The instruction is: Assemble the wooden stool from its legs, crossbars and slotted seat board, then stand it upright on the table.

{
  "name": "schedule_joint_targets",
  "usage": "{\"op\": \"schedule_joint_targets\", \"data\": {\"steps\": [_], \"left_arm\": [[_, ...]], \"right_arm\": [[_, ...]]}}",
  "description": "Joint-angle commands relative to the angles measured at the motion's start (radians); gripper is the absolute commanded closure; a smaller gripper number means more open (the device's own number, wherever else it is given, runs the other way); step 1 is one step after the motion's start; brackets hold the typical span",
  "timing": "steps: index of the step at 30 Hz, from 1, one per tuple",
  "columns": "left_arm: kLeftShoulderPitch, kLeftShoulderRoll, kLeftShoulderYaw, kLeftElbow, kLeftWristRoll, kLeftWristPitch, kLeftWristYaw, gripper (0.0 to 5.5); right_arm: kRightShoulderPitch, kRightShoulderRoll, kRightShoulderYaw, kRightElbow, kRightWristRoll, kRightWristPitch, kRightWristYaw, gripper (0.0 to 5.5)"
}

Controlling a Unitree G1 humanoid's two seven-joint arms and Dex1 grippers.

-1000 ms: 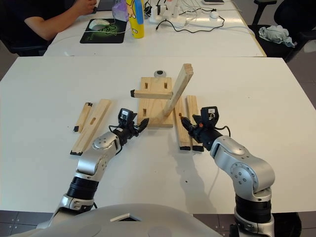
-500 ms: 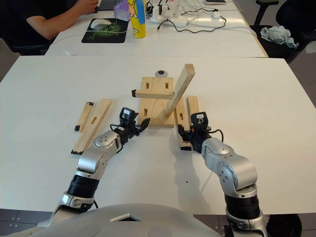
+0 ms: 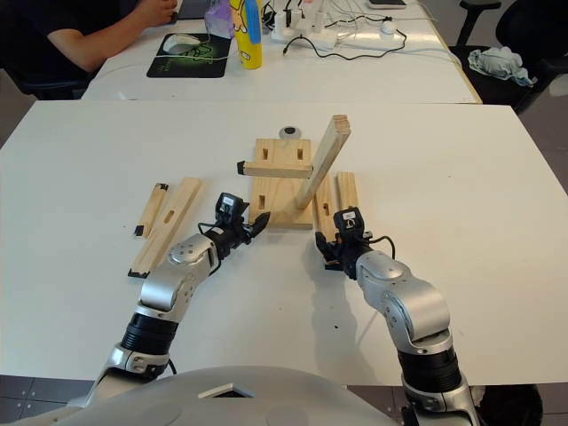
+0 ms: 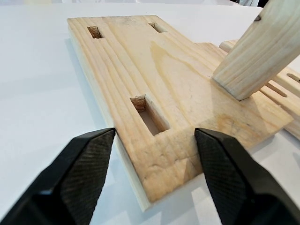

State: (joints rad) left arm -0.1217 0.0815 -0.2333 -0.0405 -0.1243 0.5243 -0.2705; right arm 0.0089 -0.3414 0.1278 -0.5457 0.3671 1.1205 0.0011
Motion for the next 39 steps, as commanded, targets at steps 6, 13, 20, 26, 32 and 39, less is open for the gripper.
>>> {"op": "schedule_joint_targets", "data": {"steps": [6,13,20,26,32,39], "left_arm": [[0.010,-0.004,-0.016,0.039,0.013,0.036,-0.002,2.33],[0.004,-0.004,-0.022,0.043,0.012,0.037,-0.010,2.33],[-0.003,0.001,-0.019,0.052,0.011,0.032,-0.016,2.33],[-0.008,0.008,-0.021,0.067,0.020,0.010,-0.019,2.33],[0.011,0.062,0.049,0.022,-0.046,-0.008,-0.099,2.02],[0.114,0.244,0.211,-0.186,-0.312,0.119,-0.363,1.05]], "right_arm": [[-0.016,0.032,0.019,0.032,-0.051,0.073,0.001,2.45],[-0.031,0.083,0.010,0.025,-0.085,0.083,-0.017,3.21],[-0.073,0.164,-0.066,0.006,-0.104,0.037,-0.030,3.40],[-0.189,0.271,-0.259,-0.030,-0.052,-0.113,-0.033,3.44],[-0.314,0.198,-0.411,0.028,-0.021,-0.255,0.012,3.44],[-0.600,0.019,-0.679,0.303,0.261,-0.288,0.206,3.44]]}}
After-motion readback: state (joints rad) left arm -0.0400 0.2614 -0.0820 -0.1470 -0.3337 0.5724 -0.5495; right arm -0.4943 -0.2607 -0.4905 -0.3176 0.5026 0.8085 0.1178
